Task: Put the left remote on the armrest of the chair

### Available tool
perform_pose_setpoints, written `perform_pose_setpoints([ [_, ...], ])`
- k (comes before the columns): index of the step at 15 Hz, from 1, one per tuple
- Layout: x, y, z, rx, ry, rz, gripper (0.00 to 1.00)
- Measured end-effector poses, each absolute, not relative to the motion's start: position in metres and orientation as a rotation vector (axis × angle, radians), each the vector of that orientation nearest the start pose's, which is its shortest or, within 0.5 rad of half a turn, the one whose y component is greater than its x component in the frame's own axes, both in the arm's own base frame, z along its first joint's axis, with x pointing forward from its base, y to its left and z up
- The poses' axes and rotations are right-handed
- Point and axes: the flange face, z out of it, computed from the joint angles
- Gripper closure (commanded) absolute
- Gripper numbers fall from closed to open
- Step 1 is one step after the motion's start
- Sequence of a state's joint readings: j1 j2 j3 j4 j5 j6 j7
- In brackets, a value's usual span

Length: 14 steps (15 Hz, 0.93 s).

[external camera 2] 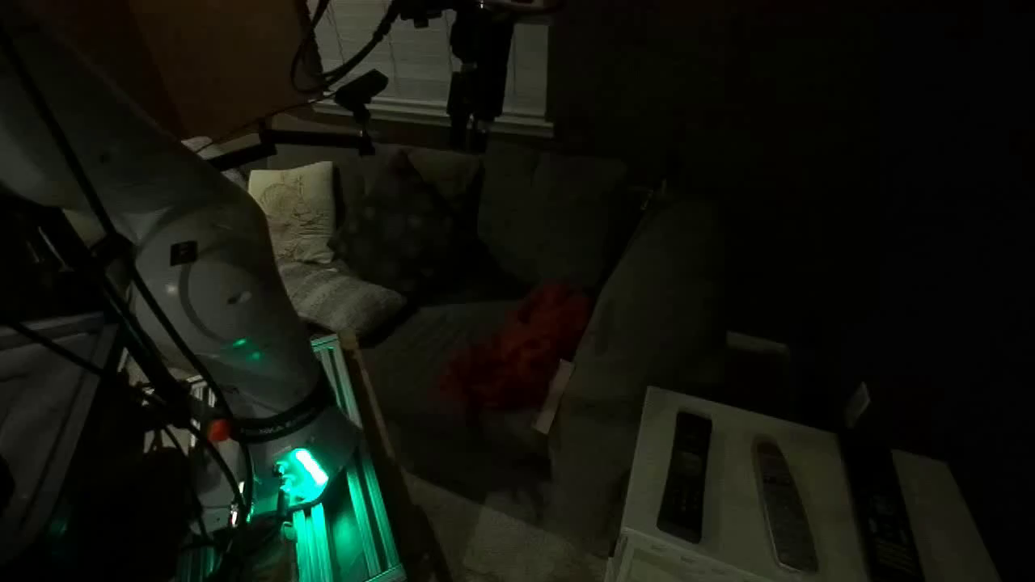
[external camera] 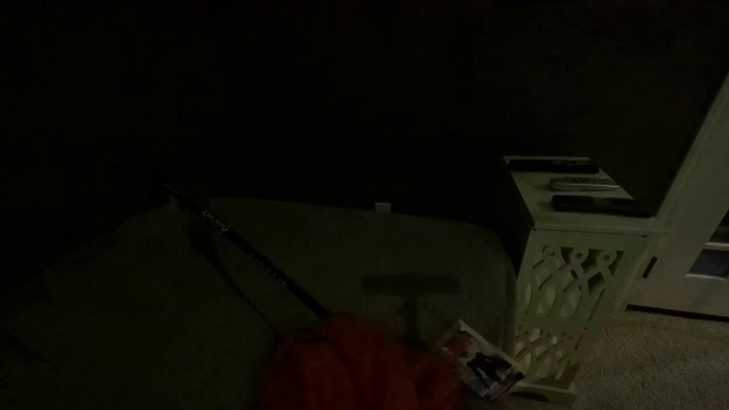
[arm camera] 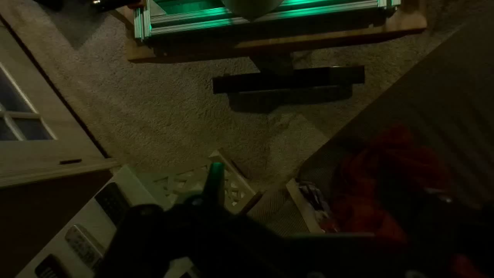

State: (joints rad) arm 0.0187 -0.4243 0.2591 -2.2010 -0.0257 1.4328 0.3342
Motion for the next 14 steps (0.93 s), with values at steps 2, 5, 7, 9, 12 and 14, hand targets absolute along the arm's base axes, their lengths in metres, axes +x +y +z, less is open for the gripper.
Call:
perform_pose_setpoints([
  [2,0.37,0.114,0.521,-3.326,0.16,0.511,0.0],
  [5,0.37,0.114,0.521,-3.326,0.161,0.511,0.0],
  [7,0.37,0.114,0.521,-3.326,0.16,0.511,0.0],
  [9,0.373,0.107,0.522,-3.325,0.18,0.503,0.0],
  [12,0.384,0.066,0.524,-3.312,0.297,0.482,0.0],
  [14,0.396,0.024,0.525,-3.268,0.447,0.423,0.0],
])
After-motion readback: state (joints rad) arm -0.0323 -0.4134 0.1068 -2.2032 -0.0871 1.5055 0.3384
